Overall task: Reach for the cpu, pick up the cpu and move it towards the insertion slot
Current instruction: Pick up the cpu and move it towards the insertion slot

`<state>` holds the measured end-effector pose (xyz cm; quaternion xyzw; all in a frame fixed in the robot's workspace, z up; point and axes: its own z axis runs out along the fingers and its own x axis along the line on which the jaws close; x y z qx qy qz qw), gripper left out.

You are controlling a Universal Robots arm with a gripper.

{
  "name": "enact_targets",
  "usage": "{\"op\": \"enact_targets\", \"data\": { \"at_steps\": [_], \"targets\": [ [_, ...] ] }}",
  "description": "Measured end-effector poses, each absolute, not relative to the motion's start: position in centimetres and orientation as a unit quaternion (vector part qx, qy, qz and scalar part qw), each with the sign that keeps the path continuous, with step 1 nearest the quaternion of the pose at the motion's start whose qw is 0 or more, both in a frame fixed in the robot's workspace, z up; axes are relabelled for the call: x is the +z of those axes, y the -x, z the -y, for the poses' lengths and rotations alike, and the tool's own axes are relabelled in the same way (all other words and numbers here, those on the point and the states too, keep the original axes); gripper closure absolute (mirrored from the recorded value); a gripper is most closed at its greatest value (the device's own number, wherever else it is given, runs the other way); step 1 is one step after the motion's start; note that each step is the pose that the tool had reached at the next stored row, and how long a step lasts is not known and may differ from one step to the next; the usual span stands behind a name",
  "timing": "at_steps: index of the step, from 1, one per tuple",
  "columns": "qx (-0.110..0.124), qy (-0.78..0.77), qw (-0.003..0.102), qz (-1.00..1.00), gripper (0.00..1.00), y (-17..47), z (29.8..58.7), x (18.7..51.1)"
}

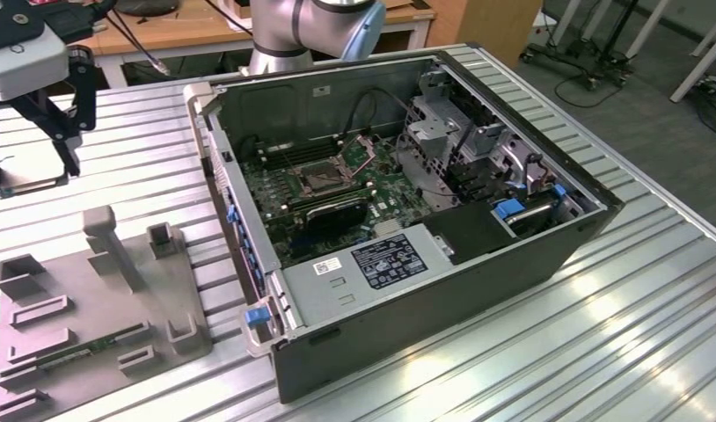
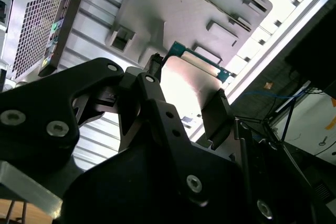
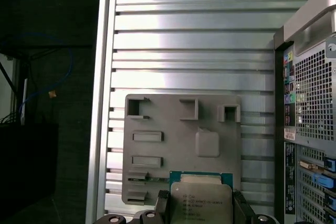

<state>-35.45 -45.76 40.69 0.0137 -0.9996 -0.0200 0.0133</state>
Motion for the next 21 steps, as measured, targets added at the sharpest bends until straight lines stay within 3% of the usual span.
{"op": "enact_targets", "data": {
  "at_steps": [21],
  "targets": [
    [-0.020, -0.014, 0.013, 1.000, 0.45, 34.3, 45.8, 40.7]
  ]
}}
